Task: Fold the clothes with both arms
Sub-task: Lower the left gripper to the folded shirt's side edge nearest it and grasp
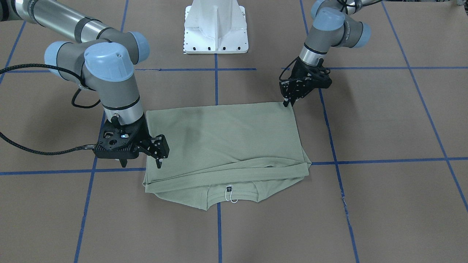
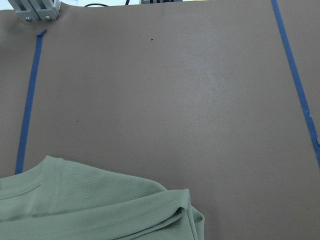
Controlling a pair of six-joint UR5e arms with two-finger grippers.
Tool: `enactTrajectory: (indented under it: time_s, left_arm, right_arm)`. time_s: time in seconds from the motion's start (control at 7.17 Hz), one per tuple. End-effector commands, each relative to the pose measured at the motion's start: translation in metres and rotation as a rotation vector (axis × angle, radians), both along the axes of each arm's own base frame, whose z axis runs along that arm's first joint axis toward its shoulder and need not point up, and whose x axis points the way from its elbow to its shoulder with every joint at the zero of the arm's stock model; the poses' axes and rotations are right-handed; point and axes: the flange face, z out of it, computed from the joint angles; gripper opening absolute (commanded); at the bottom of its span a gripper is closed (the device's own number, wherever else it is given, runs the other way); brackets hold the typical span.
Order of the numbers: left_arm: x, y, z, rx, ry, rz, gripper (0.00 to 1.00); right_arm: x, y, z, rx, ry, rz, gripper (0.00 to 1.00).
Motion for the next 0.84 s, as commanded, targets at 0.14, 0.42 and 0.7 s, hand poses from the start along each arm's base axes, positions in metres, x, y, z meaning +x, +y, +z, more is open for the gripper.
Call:
enactTrajectory:
  time_s: [0.14, 0.42, 0.7]
  left_arm:
    - [-0.001, 0.005, -0.004, 0.017, -0.001, 0.019, 0.00]
    - [-0.034, -0.011, 0.010, 0.150, -0.093, 0.060, 0.00]
    - [-0.089, -0.080, 0.027, 0.262, -0.214, -0.001, 0.00]
  right_arm:
    - [0.000, 0.000, 0.000, 0.001, 0.001, -0.001, 1.00]
    - [-0.003, 0.001, 0.002, 0.000, 0.003, -0.006, 1.00]
    - [-0.004, 0.003, 0.002, -0.002, 0.001, -0.006, 1.00]
